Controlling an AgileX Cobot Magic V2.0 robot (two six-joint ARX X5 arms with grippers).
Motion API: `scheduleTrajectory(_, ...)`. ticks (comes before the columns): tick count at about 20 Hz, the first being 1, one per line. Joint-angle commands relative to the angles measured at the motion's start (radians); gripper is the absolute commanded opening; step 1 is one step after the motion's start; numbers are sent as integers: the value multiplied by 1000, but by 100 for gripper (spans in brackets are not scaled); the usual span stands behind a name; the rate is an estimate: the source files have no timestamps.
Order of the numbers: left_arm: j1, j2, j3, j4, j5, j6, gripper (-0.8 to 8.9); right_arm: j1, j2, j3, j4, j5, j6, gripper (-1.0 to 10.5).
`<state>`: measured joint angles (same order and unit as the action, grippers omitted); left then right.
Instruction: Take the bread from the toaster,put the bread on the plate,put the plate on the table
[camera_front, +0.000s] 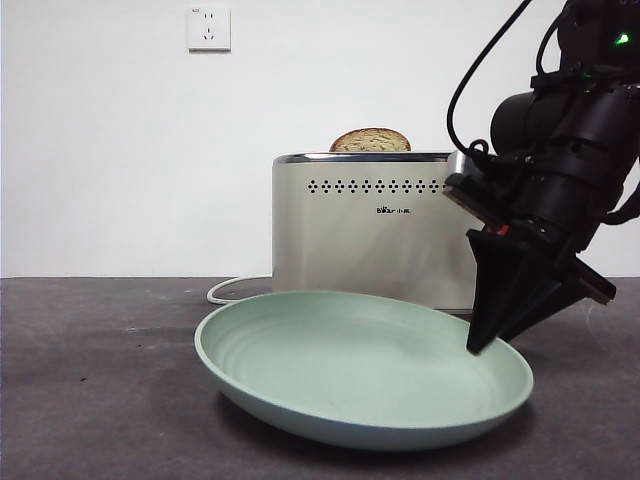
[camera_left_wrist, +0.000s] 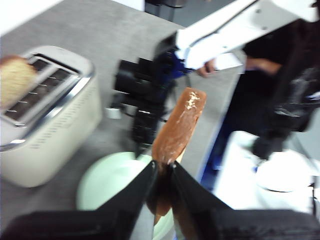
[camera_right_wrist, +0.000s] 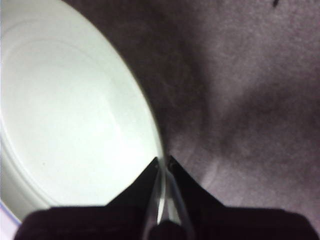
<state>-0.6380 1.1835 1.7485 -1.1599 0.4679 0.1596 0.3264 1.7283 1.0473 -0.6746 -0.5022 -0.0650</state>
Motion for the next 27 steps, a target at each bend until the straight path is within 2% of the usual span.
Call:
scheduleTrajectory(1,-3,-2,3,3,55,-50,-7,10,-78,1,14,-50,16,-13)
scheduleTrajectory(5,-2,32,3,-37,134,-64,-7,38,-265,1,34,-47,70,-13)
scheduleTrajectory(11,-1,151,3,-65,142,-90,-7,68,-446,1,21,-41,121,-13)
scheduleTrajectory(14,6,232,3,-66,136,-107,-8,80,-468,1,-22,-33,120,-13)
scheduleTrajectory(17,29,302,3,-67,131,-108,-7,94,-477,1,-36,12,120,-13)
scheduleTrajectory(25,57,455,3,-105,105,-108,-8,95,-480,1,-37,11,119,-13)
scheduleTrajectory(27,57,478,3,-118,58,-109,-8,95,-480,1,-37,11,118,-13)
